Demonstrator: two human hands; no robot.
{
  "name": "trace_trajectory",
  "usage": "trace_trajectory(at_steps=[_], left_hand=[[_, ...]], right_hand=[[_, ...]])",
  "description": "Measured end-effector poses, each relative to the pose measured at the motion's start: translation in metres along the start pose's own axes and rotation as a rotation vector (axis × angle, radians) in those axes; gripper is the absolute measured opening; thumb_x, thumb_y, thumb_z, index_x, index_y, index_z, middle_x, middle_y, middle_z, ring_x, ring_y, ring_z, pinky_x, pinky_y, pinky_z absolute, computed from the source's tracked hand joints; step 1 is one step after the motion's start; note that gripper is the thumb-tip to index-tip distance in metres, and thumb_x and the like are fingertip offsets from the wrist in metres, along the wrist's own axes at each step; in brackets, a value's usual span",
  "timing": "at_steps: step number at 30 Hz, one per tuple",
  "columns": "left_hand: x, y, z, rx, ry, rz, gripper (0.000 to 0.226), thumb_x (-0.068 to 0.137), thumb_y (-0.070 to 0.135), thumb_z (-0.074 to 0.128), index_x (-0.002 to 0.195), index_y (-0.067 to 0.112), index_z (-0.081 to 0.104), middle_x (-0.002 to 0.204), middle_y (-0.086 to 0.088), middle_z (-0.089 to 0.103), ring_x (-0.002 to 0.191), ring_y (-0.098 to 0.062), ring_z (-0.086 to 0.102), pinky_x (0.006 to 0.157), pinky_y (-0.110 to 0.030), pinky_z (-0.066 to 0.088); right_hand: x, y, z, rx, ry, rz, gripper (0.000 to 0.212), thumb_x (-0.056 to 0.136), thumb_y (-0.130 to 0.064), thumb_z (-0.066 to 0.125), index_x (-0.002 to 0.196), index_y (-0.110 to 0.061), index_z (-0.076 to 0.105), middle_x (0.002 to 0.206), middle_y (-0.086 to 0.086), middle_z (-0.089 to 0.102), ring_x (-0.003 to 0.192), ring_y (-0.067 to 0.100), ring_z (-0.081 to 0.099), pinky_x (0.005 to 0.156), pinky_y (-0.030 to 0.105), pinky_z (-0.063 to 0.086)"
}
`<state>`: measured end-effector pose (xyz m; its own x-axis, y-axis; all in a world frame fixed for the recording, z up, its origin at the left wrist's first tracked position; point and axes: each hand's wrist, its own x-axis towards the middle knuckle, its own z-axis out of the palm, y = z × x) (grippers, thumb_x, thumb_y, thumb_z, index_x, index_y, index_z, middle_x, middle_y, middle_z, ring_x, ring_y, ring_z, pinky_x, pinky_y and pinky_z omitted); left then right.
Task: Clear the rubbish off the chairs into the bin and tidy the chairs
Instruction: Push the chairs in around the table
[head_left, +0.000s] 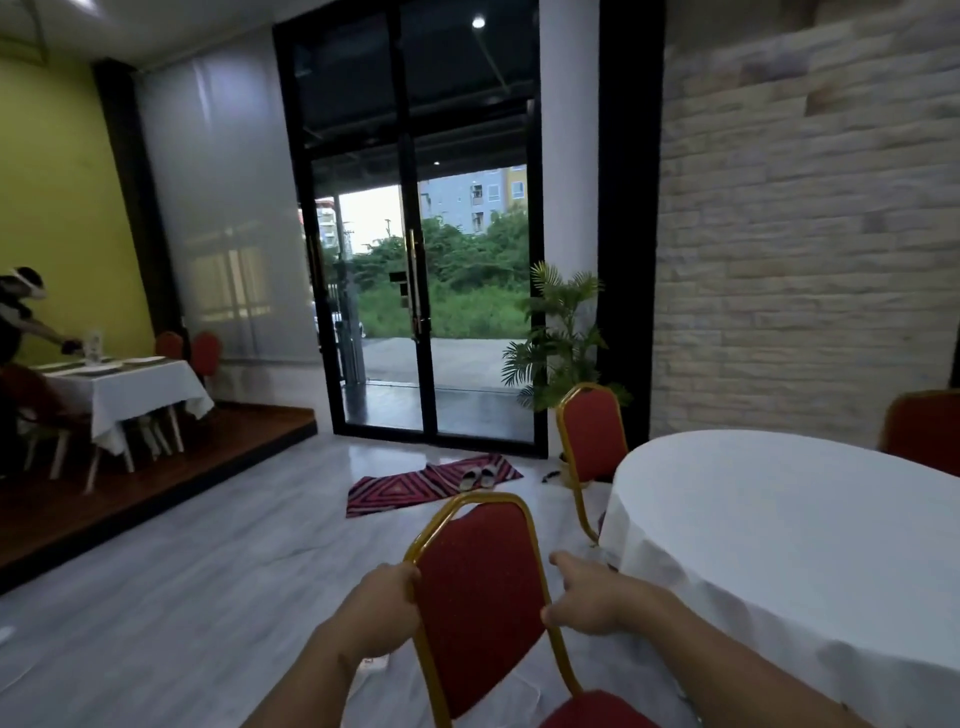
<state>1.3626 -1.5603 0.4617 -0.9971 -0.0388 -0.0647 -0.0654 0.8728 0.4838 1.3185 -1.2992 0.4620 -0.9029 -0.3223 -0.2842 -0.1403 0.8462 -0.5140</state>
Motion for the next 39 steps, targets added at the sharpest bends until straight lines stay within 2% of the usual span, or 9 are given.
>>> trace_trajectory(at_steps=[7, 12, 16, 21, 23, 27, 33, 37, 39], left_hand=[[0.052, -0.022, -0.019, 0.162, -0.026, 0.09, 0.051, 0.093, 0.023, 0.045, 0.143, 0.02, 0.037, 0.146, -0.008, 0.04, 0.132, -0.026, 0.043, 0.108, -0.036, 0.039], [0.113, -0.047, -0.022, 0.293, -0.055, 0.143, 0.071, 0.074, 0.033, 0.038, 0.144, 0.023, 0.033, 0.147, -0.007, 0.038, 0.129, -0.029, 0.044, 0.105, -0.044, 0.043], [0.175, -0.067, -0.016, 0.355, -0.101, 0.218, 0.069, 0.08, 0.036, 0.049, 0.146, 0.029, 0.029, 0.147, -0.003, 0.039, 0.126, -0.028, 0.047, 0.102, -0.043, 0.044], [0.269, -0.096, -0.005, 0.5, -0.133, 0.414, 0.085, 0.076, 0.063, 0.054, 0.148, 0.035, 0.02, 0.148, -0.001, 0.037, 0.127, -0.027, 0.047, 0.102, -0.044, 0.044], [0.307, -0.11, -0.001, 0.537, -0.158, 0.499, 0.087, 0.08, 0.054, 0.055, 0.152, 0.032, 0.011, 0.152, -0.003, 0.032, 0.129, -0.029, 0.044, 0.104, -0.045, 0.042], [0.384, -0.136, 0.007, 0.643, -0.127, 0.647, 0.1, 0.083, 0.009, 0.06, 0.154, 0.028, -0.008, 0.16, -0.005, 0.019, 0.133, -0.029, 0.041, 0.101, -0.039, 0.043], [0.469, -0.147, 0.029, 0.69, -0.158, 0.908, 0.105, 0.084, 0.017, 0.066, 0.153, 0.035, -0.01, 0.165, -0.005, 0.009, 0.135, -0.026, 0.041, 0.098, -0.036, 0.045], [0.498, -0.134, 0.043, 0.743, -0.191, 1.14, 0.098, 0.086, 0.022, 0.064, 0.154, 0.039, -0.004, 0.166, -0.003, 0.002, 0.146, -0.027, 0.024, 0.109, -0.038, 0.036], [0.505, -0.128, 0.051, 0.724, -0.207, 1.214, 0.086, 0.085, 0.027, 0.063, 0.153, 0.037, 0.012, 0.166, -0.002, 0.003, 0.149, -0.025, 0.016, 0.114, -0.039, 0.031]], right_hand=[[0.087, -0.018, 0.007, 0.045, 0.009, 0.014, 0.092, 0.085, -0.045, 0.064, 0.158, -0.018, 0.016, 0.151, 0.008, 0.046, 0.131, 0.025, 0.05, 0.104, 0.036, 0.045], [0.142, -0.028, 0.019, 0.111, 0.008, 0.061, 0.099, 0.09, -0.044, 0.063, 0.16, -0.013, 0.001, 0.16, 0.011, 0.034, 0.141, 0.027, 0.04, 0.111, 0.036, 0.039], [0.176, -0.03, 0.031, 0.119, 0.008, 0.143, 0.097, 0.09, -0.045, 0.062, 0.16, -0.014, 0.003, 0.162, 0.012, 0.03, 0.143, 0.029, 0.037, 0.112, 0.038, 0.038], [0.229, -0.039, 0.05, 0.175, 0.063, 0.262, 0.089, 0.092, -0.044, 0.062, 0.159, -0.013, 0.013, 0.162, 0.012, 0.029, 0.144, 0.03, 0.036, 0.112, 0.036, 0.037], [0.255, -0.052, 0.062, 0.22, 0.082, 0.333, 0.087, 0.093, -0.043, 0.062, 0.159, -0.012, 0.013, 0.162, 0.012, 0.029, 0.144, 0.032, 0.035, 0.113, 0.037, 0.036], [0.309, -0.081, 0.09, 0.275, 0.065, 0.451, 0.084, 0.092, -0.041, 0.062, 0.155, -0.007, 0.017, 0.155, 0.017, 0.039, 0.14, 0.034, 0.041, 0.112, 0.039, 0.038], [0.364, -0.126, 0.124, 0.488, 0.038, 0.613, 0.079, 0.089, -0.045, 0.063, 0.15, -0.007, 0.029, 0.152, 0.016, 0.04, 0.136, 0.035, 0.043, 0.11, 0.044, 0.04], [0.386, -0.141, 0.142, 0.597, 0.138, 0.704, 0.101, 0.085, -0.05, 0.068, 0.157, -0.005, 0.013, 0.16, 0.016, 0.026, 0.144, 0.036, 0.033, 0.114, 0.044, 0.036], [0.39, -0.145, 0.146, 0.525, 0.173, 0.734, 0.105, 0.085, -0.055, 0.066, 0.157, -0.006, 0.007, 0.16, 0.018, 0.022, 0.144, 0.038, 0.03, 0.114, 0.045, 0.033]])
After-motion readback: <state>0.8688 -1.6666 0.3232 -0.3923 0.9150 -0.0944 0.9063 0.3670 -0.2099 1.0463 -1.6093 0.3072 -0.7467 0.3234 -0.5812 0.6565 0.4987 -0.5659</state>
